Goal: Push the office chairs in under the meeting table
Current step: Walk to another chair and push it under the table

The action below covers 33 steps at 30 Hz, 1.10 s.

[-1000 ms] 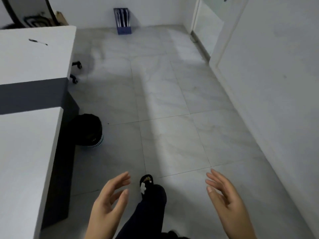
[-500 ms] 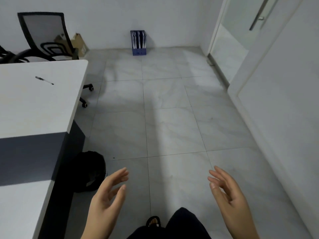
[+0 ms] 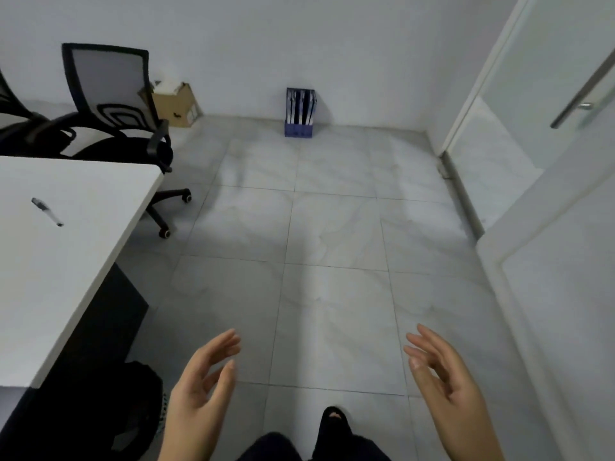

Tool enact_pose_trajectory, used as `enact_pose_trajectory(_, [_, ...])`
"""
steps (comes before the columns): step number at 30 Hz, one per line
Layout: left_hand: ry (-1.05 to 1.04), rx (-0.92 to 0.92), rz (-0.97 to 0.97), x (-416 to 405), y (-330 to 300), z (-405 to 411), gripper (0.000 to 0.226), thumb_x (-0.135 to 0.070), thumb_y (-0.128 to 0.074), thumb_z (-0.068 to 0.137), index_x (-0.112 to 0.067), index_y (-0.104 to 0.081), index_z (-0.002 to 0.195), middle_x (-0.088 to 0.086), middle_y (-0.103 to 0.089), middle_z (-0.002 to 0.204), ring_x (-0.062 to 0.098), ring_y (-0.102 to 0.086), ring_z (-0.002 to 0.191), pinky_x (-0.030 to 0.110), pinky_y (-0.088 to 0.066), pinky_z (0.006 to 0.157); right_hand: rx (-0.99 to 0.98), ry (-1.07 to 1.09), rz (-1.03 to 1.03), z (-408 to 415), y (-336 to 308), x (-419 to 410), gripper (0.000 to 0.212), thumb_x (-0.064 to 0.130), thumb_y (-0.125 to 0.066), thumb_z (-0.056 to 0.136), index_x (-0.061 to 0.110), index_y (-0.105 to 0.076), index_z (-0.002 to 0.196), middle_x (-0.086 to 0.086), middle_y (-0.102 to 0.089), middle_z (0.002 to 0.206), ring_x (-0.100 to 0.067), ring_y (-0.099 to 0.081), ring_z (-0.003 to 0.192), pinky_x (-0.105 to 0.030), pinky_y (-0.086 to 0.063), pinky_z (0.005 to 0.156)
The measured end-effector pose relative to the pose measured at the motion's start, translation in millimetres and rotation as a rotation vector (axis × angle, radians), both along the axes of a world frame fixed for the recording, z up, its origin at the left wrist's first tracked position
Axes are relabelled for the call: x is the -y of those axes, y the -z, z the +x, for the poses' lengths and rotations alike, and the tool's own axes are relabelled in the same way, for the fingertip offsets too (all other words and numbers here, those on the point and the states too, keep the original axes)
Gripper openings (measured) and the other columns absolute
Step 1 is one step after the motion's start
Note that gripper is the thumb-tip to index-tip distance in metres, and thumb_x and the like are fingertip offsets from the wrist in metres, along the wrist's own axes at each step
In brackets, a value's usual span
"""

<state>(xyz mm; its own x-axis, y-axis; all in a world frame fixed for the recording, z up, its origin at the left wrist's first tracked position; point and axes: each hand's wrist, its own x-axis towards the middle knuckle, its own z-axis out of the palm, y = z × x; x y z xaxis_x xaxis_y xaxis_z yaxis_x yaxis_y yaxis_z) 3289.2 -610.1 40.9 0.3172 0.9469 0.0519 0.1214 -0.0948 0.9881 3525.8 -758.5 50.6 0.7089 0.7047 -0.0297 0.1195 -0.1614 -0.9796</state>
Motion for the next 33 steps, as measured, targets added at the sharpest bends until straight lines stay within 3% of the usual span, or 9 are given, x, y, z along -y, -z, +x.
enact_pose_trajectory(10, [-0.19, -0.05, -0.052, -139.3, 12.8, 85.6, 0.041, -0.017, -0.054, 0.075, -0.049, -0.064, 0.099, -0.009, -0.066, 0.11, 0.007, -0.064, 0.098, 0.021, -0.052, 0.083, -0.051, -0.187, -0.065, 106.3, 23.7, -193.3, 0.043, 0.004, -0.058, 0.083, 0.039, -0.059, 0.107, 0.024, -0.062, 0.112, -0.002, -0.062, 0.1, -0.007, -0.047, 0.078])
enact_pose_trajectory(15, [-0.227, -0.064, -0.023, -258.8, 5.9, 110.3, 0.032, -0.03, -0.059, 0.075, -0.047, -0.063, 0.102, -0.008, -0.067, 0.11, 0.008, -0.064, 0.1, 0.025, -0.052, 0.085, -0.044, -0.243, -0.042, 134.6, 22.8, -325.9, 0.042, 0.006, -0.058, 0.083, 0.039, -0.057, 0.11, 0.023, -0.06, 0.114, -0.002, -0.061, 0.101, -0.007, -0.046, 0.078])
enact_pose_trajectory(20, [-0.223, -0.091, -0.022, -372.5, -7.9, 131.8, 0.038, -0.02, -0.056, 0.076, -0.048, -0.063, 0.1, -0.008, -0.067, 0.111, 0.007, -0.064, 0.1, 0.017, -0.051, 0.083, -0.045, -0.288, -0.036, 154.9, 12.0, -439.2, 0.041, 0.004, -0.058, 0.083, 0.03, -0.054, 0.115, 0.024, -0.06, 0.114, -0.001, -0.061, 0.102, -0.009, -0.047, 0.082])
enact_pose_trajectory(26, [-0.198, -0.12, -0.1, -476.0, -1.4, 173.7, 0.057, 0.003, -0.058, 0.085, -0.053, -0.062, 0.097, -0.013, -0.067, 0.108, 0.005, -0.063, 0.1, 0.018, -0.051, 0.084, -0.066, -0.26, -0.077, 201.3, 12.1, -541.9, 0.039, 0.004, -0.056, 0.084, 0.03, -0.055, 0.114, 0.027, -0.058, 0.113, 0.003, -0.06, 0.099, -0.002, -0.044, 0.076])
enact_pose_trajectory(30, [-0.246, -0.115, -0.091, -554.3, 4.8, 220.1, 0.042, -0.017, -0.056, 0.076, -0.051, -0.063, 0.098, -0.012, -0.067, 0.109, 0.005, -0.064, 0.099, 0.021, -0.051, 0.085, -0.056, -0.288, -0.086, 244.3, 23.8, -625.1, 0.037, 0.011, -0.058, 0.082, 0.029, -0.056, 0.113, 0.026, -0.059, 0.113, 0.002, -0.06, 0.099, -0.004, -0.046, 0.078])
enact_pose_trajectory(33, [-0.306, -0.088, -0.082, -614.2, 9.7, 262.5, 0.034, -0.028, -0.059, 0.073, -0.051, -0.063, 0.098, -0.01, -0.067, 0.11, 0.007, -0.064, 0.099, 0.017, -0.052, 0.083, -0.034, -0.338, -0.088, 289.1, 26.6, -696.0, 0.04, 0.004, -0.057, 0.084, 0.032, -0.055, 0.112, 0.027, -0.059, 0.113, 0.002, -0.061, 0.099, -0.005, -0.046, 0.078])
